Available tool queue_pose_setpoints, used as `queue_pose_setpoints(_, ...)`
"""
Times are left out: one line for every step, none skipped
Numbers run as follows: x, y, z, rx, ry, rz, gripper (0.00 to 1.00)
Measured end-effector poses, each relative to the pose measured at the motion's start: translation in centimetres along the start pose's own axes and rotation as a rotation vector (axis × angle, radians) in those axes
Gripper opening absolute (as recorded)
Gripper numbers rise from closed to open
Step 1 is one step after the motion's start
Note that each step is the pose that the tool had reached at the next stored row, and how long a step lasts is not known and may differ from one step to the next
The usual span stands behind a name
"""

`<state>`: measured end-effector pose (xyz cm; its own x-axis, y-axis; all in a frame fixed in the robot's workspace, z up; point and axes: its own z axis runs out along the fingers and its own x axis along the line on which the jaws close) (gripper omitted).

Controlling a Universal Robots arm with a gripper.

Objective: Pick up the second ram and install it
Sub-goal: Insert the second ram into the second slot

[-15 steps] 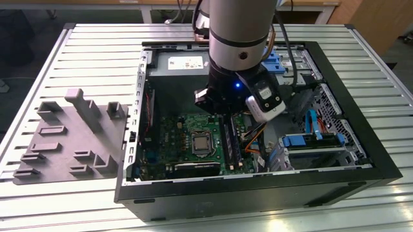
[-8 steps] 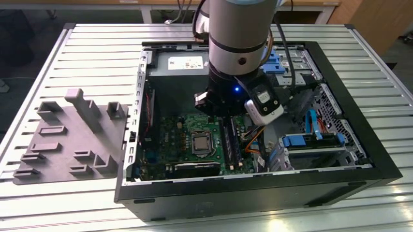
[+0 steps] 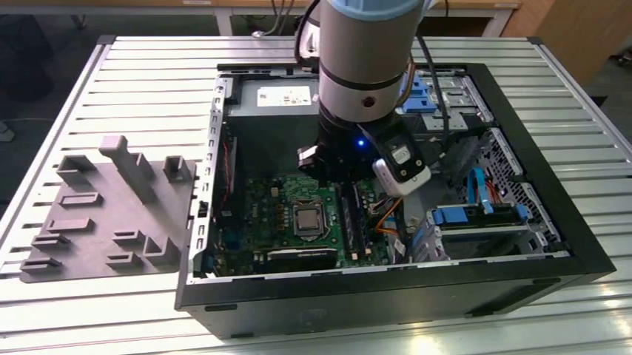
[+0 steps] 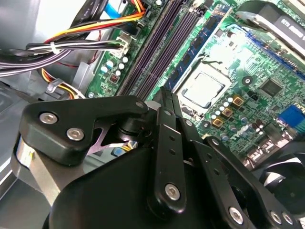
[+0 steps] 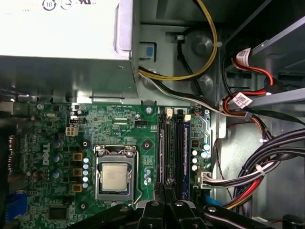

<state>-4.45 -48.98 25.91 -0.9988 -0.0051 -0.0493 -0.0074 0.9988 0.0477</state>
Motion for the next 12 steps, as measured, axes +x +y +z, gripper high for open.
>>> queue_pose_setpoints(0.01,0.0,0.1,-0.0001,0.0,0.0,0.11)
queue_pose_setpoints(0.01,-0.01,0.2,-0.0001,0.0,0.0,0.11)
queue_pose_setpoints(0.01,-0.01,0.28,0.0,-0.0001,0.0,0.11)
queue_pose_setpoints(0.02,-0.02,0.35,0.0,0.0,0.0,0.11)
queue_pose_setpoints(0.02,-0.02,0.43,0.0001,0.0,0.0,0.11)
queue_pose_setpoints(0.03,-0.02,0.53,0.0001,0.0,0.0,0.11)
queue_pose_setpoints(0.03,-0.03,0.64,0.0001,0.0,0.0,0.11)
queue_pose_setpoints(0.04,-0.04,0.74,0.0001,0.0,0.0,0.11)
queue_pose_setpoints(0.04,-0.04,0.84,0.0001,0.0,0.0,0.11)
queue_pose_setpoints(0.05,-0.04,0.9,0.0,0.0,0.0,0.11)
queue_pose_setpoints(0.05,-0.05,0.92,0.0002,0.0,0.0,0.11)
queue_pose_setpoints(0.05,-0.05,0.94,0.0004,0.0001,0.0,0.11)
